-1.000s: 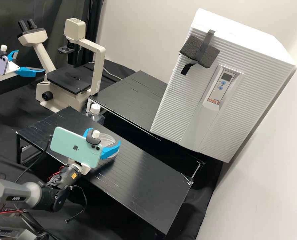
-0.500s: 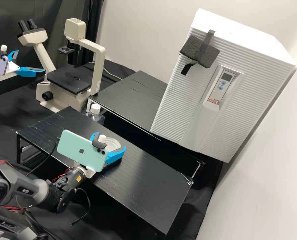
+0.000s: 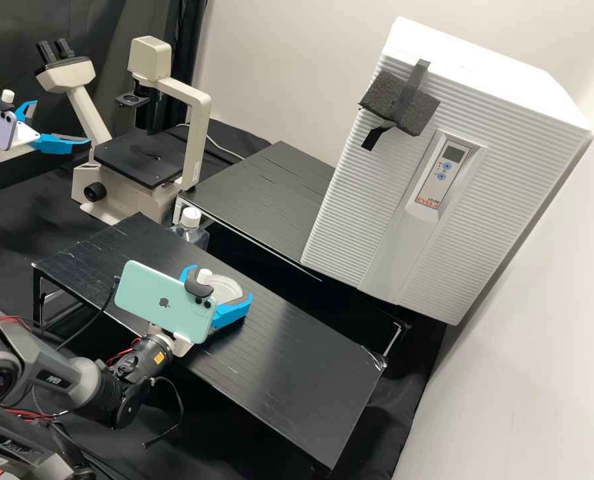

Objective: Close the petri dish lid.

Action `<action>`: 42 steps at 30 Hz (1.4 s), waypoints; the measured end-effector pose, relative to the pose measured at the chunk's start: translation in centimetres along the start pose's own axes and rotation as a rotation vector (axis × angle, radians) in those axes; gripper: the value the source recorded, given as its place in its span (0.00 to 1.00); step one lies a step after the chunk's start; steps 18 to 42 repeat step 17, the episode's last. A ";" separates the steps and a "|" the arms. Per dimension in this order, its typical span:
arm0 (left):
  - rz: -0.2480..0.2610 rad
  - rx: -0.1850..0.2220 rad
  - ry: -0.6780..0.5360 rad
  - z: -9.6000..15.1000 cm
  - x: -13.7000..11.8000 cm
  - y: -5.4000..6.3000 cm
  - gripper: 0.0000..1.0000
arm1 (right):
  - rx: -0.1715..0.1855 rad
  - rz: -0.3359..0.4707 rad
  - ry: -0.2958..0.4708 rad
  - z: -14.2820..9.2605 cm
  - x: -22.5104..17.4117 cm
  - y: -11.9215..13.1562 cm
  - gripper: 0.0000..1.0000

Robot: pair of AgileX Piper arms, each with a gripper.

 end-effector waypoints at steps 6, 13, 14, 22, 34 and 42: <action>0.000 0.000 0.000 0.0 0.0 0.0 1.00 | 0.004 0.008 -0.004 -0.5 -0.3 0.1 1.00; 0.000 0.000 0.000 0.0 0.0 0.0 1.00 | 0.091 0.106 -0.014 -1.3 -1.2 1.1 1.00; 0.000 0.000 0.000 0.0 0.0 0.0 1.00 | 0.105 0.115 -0.004 -1.3 -1.3 1.3 1.00; 0.000 0.000 0.000 0.0 0.0 0.0 1.00 | 0.150 0.128 0.030 -1.0 -1.3 1.8 1.00; 0.000 0.000 0.000 0.0 0.0 0.0 1.00 | 0.150 0.128 0.030 -1.0 -1.3 1.8 1.00; 0.000 0.000 0.000 0.0 0.0 0.0 1.00 | 0.150 0.128 0.030 -1.0 -1.3 1.8 1.00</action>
